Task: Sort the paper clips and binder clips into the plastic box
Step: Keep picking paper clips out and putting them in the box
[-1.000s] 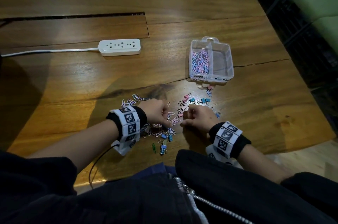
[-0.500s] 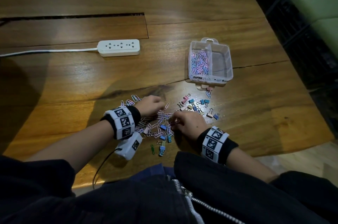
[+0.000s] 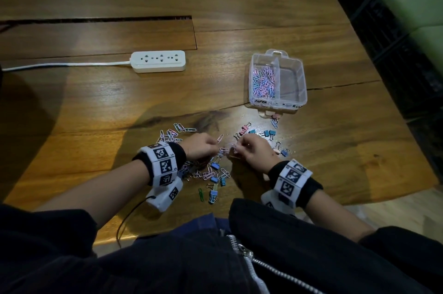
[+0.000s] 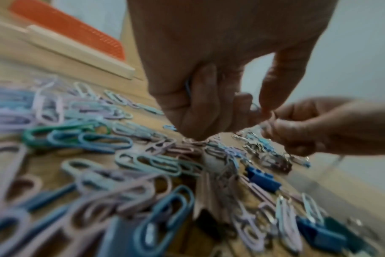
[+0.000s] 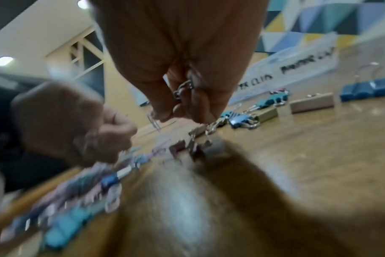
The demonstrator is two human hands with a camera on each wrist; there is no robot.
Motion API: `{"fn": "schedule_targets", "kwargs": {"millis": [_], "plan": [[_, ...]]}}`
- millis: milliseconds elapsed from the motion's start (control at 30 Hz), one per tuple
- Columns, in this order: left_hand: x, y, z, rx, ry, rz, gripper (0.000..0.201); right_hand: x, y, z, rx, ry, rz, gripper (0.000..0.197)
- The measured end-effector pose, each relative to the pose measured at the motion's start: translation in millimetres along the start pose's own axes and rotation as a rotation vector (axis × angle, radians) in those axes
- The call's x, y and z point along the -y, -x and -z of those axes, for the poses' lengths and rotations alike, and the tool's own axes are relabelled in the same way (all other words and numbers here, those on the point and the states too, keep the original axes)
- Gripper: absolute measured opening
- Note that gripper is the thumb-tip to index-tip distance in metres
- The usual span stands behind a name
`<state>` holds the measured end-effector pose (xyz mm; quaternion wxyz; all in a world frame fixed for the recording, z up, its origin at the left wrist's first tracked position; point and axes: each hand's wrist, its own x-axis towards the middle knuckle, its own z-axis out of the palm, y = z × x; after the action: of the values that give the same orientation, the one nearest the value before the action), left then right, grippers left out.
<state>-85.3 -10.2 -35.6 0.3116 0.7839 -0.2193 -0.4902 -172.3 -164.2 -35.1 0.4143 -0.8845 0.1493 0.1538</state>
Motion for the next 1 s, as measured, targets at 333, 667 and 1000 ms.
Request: {"fn": "schedule_targets", "kwargs": {"millis": [333, 667, 1000], "plan": [[-6, -1, -23, -0.209, -0.722, 0.063, 0.045, -11, 1, 25, 0.159, -0.753, -0.106, 0.022], [-35, -25, 16, -0.470, -0.459, -0.009, 0.025, -20, 5, 17, 0.315, -0.714, -0.223, 0.033], [-16, -23, 6, -0.337, -0.731, -0.073, 0.057, -3, 8, 1, 0.363, -0.587, -0.284, 0.030]]}}
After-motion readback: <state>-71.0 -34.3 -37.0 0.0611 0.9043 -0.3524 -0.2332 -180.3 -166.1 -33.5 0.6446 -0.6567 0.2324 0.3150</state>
